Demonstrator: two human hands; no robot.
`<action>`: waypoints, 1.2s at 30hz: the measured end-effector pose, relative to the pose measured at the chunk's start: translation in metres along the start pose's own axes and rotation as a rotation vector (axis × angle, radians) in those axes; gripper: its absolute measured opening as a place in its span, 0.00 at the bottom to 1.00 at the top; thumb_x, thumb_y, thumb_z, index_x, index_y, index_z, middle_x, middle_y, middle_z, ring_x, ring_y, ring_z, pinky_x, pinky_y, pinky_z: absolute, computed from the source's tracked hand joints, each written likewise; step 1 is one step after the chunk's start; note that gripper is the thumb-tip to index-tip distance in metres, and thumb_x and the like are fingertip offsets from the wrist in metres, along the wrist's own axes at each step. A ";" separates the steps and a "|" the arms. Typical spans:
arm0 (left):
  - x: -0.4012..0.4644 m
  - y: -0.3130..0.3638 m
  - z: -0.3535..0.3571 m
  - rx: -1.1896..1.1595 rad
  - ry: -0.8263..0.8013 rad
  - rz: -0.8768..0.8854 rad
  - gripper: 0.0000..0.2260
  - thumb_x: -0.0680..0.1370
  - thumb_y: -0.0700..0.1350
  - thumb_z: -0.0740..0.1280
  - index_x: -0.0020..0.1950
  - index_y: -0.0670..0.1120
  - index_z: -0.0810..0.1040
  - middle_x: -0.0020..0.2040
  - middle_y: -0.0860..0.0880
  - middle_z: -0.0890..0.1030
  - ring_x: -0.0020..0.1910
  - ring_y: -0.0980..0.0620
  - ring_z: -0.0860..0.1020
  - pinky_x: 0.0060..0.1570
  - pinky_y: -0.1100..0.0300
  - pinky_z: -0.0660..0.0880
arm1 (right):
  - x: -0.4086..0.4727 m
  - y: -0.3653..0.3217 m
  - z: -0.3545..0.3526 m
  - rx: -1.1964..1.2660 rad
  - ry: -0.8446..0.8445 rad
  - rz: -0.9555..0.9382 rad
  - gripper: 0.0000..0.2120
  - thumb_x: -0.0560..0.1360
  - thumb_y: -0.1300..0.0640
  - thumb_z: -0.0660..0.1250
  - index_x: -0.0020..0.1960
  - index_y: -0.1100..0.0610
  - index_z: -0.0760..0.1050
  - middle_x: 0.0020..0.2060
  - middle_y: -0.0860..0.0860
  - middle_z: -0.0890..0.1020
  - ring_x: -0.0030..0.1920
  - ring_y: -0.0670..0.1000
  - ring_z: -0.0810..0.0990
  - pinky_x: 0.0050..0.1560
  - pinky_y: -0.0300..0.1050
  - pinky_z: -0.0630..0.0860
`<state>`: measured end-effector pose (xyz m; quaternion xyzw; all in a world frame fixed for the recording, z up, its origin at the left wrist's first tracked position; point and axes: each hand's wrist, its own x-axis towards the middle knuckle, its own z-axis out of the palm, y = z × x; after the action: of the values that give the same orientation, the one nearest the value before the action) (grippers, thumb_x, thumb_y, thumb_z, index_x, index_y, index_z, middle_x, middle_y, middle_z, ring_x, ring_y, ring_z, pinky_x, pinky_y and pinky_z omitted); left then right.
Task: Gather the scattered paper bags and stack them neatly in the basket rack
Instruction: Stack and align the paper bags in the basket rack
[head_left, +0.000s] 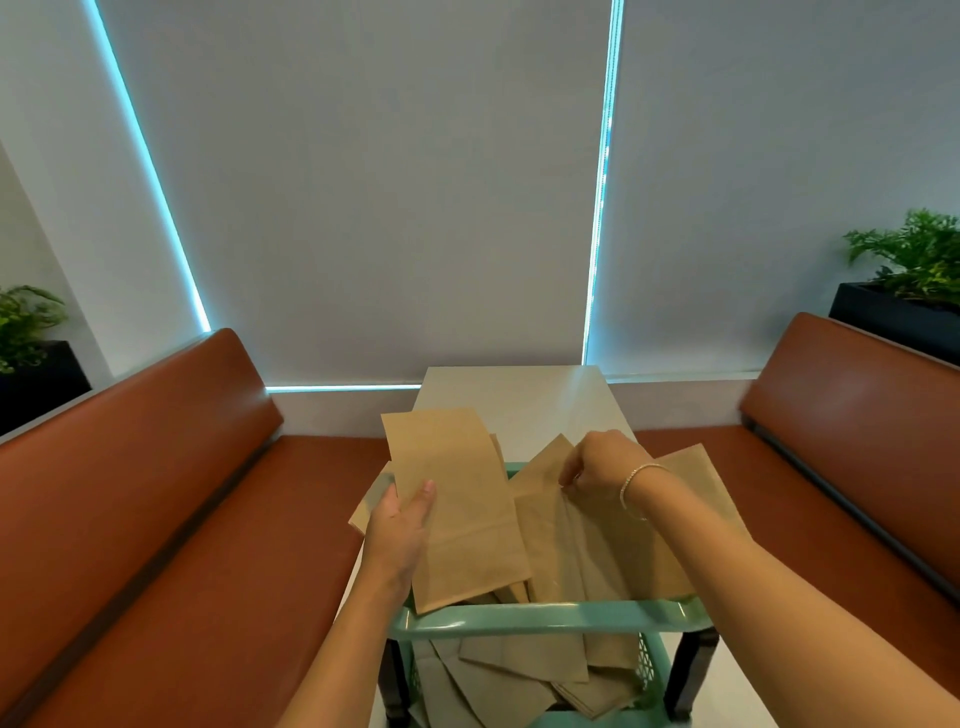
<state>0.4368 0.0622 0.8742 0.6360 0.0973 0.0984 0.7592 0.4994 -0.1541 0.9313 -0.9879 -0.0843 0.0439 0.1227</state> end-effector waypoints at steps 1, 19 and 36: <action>0.000 0.000 0.000 0.001 -0.002 0.000 0.11 0.80 0.43 0.62 0.62 0.45 0.74 0.55 0.45 0.81 0.55 0.44 0.79 0.58 0.42 0.75 | -0.001 -0.001 0.000 -0.014 0.001 -0.003 0.10 0.73 0.58 0.67 0.53 0.52 0.82 0.52 0.49 0.83 0.52 0.52 0.79 0.59 0.46 0.76; -0.001 0.001 -0.001 -0.003 -0.030 0.015 0.11 0.80 0.43 0.61 0.62 0.46 0.74 0.56 0.46 0.81 0.56 0.44 0.79 0.60 0.43 0.74 | -0.011 -0.002 -0.008 -0.041 -0.073 -0.018 0.12 0.71 0.63 0.67 0.54 0.56 0.81 0.51 0.52 0.82 0.52 0.54 0.79 0.56 0.45 0.78; -0.003 0.008 -0.002 -0.117 -0.069 -0.064 0.06 0.79 0.44 0.61 0.49 0.50 0.78 0.48 0.48 0.82 0.44 0.52 0.80 0.48 0.56 0.77 | -0.032 -0.040 -0.008 0.890 0.110 -0.375 0.16 0.70 0.71 0.68 0.39 0.50 0.82 0.67 0.49 0.70 0.66 0.50 0.70 0.50 0.31 0.76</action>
<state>0.4328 0.0648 0.8818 0.5899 0.0857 0.0576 0.8008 0.4630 -0.1236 0.9510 -0.8083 -0.2272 0.0006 0.5432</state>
